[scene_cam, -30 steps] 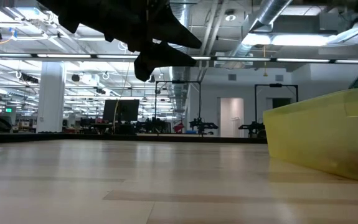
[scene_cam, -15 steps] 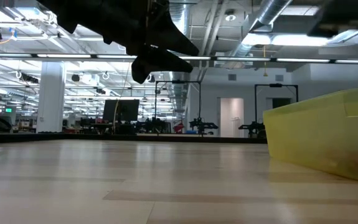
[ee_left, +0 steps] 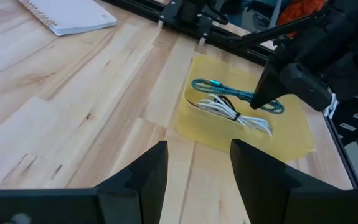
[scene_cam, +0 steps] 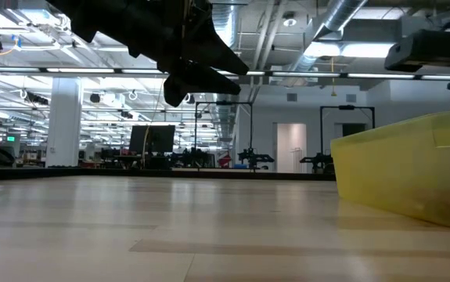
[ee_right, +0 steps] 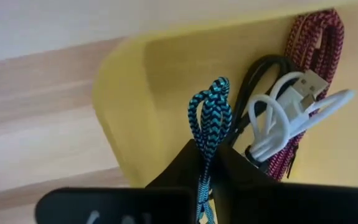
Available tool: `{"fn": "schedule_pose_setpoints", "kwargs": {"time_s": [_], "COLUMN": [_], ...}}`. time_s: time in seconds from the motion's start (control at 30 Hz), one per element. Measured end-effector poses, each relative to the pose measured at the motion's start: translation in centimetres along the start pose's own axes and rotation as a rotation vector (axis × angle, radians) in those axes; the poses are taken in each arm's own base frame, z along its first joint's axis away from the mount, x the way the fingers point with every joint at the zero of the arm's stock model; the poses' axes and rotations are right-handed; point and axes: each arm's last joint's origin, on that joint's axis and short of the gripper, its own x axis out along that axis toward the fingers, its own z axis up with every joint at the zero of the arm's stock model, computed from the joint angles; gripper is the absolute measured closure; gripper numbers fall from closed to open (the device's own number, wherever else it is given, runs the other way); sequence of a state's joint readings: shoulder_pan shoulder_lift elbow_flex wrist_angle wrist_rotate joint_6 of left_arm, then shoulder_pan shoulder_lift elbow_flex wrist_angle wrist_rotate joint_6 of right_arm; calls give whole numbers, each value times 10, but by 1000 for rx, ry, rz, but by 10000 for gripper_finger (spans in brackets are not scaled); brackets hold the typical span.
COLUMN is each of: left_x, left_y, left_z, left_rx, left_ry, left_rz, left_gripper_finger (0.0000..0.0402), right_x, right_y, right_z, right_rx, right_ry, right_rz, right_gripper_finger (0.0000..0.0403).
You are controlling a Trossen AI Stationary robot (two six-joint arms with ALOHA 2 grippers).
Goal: Pick and place USB-C Cables
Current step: Put the black blue cable charger into the yellow bin
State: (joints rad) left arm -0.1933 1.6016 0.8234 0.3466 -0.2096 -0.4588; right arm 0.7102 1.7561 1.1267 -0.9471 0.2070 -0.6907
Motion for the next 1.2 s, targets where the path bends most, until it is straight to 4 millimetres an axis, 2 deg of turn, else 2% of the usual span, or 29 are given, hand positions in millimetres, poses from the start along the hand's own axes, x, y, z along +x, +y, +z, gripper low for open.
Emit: {"fn": "schedule_pose_setpoints", "kwargs": {"time_s": [0.23,0.5,0.73,1.2], "left_x": [0,0,0,0], "left_y": [0,0,0,1], "left_z": [0,0,0,0], "left_rx": [6,9,9,10], "left_ry": [0,1,-2,-4], "left_rz": [0,0,6,11], "left_gripper_finger": [239,239,239,239], "right_x": [1,17,19,19], "right_y": [-2,1,-3,-6], "right_z": [-1,-10,-11,-9], "right_rx": [12,36,58,128], "right_ry": [-36,-34,-55,-100], "right_rz": [29,70,55,59], "right_gripper_finger": [358,356,354,292]}}
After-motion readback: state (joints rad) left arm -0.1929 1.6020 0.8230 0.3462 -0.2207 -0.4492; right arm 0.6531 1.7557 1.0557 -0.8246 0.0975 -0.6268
